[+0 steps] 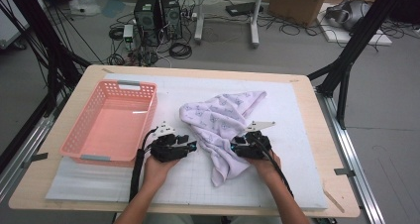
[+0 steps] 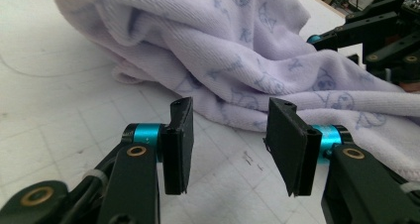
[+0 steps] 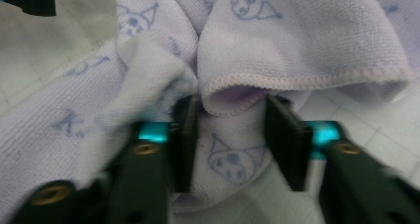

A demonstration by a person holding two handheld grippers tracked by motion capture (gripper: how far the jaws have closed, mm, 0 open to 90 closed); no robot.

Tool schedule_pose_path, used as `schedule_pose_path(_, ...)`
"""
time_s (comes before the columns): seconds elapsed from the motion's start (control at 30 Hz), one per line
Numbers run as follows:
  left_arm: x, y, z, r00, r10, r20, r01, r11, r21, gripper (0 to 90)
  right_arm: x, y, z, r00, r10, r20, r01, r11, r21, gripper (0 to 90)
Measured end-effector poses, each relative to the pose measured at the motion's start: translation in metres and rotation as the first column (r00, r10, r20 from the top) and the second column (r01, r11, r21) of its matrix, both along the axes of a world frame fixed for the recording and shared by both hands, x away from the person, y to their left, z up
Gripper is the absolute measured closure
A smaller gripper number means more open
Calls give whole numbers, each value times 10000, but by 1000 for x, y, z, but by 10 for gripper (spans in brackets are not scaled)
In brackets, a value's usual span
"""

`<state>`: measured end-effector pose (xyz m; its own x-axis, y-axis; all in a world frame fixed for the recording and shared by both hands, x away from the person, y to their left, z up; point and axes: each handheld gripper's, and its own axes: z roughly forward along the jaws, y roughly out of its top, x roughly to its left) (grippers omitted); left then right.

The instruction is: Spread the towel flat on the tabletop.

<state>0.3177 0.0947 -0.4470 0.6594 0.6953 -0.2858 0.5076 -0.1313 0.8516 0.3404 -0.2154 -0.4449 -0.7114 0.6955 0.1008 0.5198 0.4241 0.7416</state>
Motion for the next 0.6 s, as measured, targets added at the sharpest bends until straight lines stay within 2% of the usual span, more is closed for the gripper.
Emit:
schedule_pose_path(0.03, 0, 0, 0, 10000, 0, 0, 0, 10000, 0, 538, -1, -1, 2, 10000, -73, 59, 74, 9998, -182, 852)
schedule_pose_path(0.07, 0, 0, 0, 10000, -39, 8, 39, 10000, 8, 540, -3, -4, 4, 9993, -141, 334, 159, 9983, -552, 863)
schedule_pose_path(0.1, -1, -1, 1, 10000, -54, 63, 54, 10000, 41, 540, -3, -4, 4, 9993, -141, 334, 159, 9983, -552, 863)
schedule_pose_path(0.13, -1, -1, 1, 10000, -68, 53, 68, 10000, 53, 546, -7, -13, 9, 9954, -659, 689, 713, 9943, -793, 865)
schedule_pose_path(0.23, -1, -2, 0, 9999, -123, 23, 123, 9999, 59, 546, -12, -34, 16, 9823, -1354, 1292, 1498, 9827, -1086, 867)
schedule_pose_path(0.27, -1, -3, 0, 9999, -155, -17, 155, 9999, 48, 546, -12, -34, 16, 9823, -1354, 1292, 1498, 9827, -1086, 867)
schedule_pose_path(0.3, -2, -4, 0, 9998, -173, -21, 173, 9998, 30, 546, -14, -41, 17, 9762, -1655, 1400, 1818, 9768, -1128, 867)
schedule_pose_path(0.33, -2, -5, 0, 9998, -175, -25, 175, 9998, 27, 545, -13, -58, 19, 9653, -2286, 1265, 2398, 9674, -818, 860)
schedule_pose_path(0.37, -3, -8, -1, 9996, -263, -63, 263, 9997, 24, 545, -13, -65, 19, 9567, -2608, 1290, 2714, 9597, -727, 861)
schedule_pose_path(0.4, -3, -8, -1, 9996, -263, -63, 263, 9997, 24, 545, -13, -65, 19, 9567, -2608, 1290, 2714, 9597, -727, 861)
schedule_pose_path(0.43, -2, -10, -1, 9994, -337, -53, 337, 9994, 71, 545, -14, -77, 19, 9467, -3006, 1156, 3073, 9505, -453, 872)
schedule_pose_path(0.47, -2, -12, -1, 9992, -382, -76, 382, 9993, 52, 545, -16, -82, 20, 9422, -3103, 1264, 3175, 9474, -408, 869)
schedule_pose_path(0.53, -2, -21, -3, 9983, -571, -123, 572, 9983, 111, 546, -18, -89, 20, 9489, -2933, 1164, 2946, 9556, 60, 845)
schedule_pose_path(0.57, -1, -24, -4, 9977, -656, -171, 658, 9977, 156, 547, -19, -91, 21, 9518, -2819, 1208, 2829, 9591, 86, 847)
schedule_pose_path(0.6, -1, -24, -4, 9977, -656, -171, 658, 9977, 156, 546, -20, -92, 22, 9511, -2828, 1246, 2849, 9586, 8, 829)
